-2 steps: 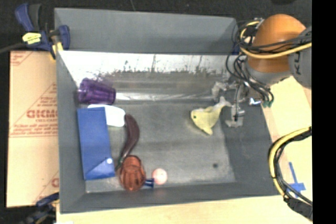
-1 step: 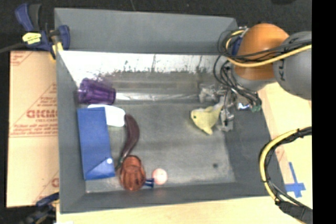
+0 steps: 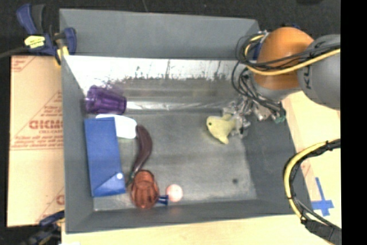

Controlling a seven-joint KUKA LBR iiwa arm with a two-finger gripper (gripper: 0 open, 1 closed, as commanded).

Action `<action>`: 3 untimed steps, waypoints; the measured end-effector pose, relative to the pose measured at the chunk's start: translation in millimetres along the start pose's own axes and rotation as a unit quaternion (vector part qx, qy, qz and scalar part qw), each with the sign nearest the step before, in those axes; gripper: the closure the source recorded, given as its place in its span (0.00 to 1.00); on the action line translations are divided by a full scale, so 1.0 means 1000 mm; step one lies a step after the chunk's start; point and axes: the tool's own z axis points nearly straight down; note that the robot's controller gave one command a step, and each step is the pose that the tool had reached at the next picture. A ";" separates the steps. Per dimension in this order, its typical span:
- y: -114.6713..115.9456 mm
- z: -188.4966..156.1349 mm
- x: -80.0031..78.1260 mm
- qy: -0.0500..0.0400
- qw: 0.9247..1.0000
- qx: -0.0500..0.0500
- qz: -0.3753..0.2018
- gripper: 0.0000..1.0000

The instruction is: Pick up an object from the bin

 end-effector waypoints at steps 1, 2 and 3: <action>0.000 0.000 0.000 0.000 1.000 0.000 0.000 1.00; 0.000 -0.018 0.001 0.001 1.000 -0.001 0.001 1.00; -0.001 -0.047 0.000 0.000 1.000 0.000 0.002 1.00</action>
Offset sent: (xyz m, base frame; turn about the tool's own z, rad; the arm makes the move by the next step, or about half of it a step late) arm 0.0001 0.0001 0.0422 0.0002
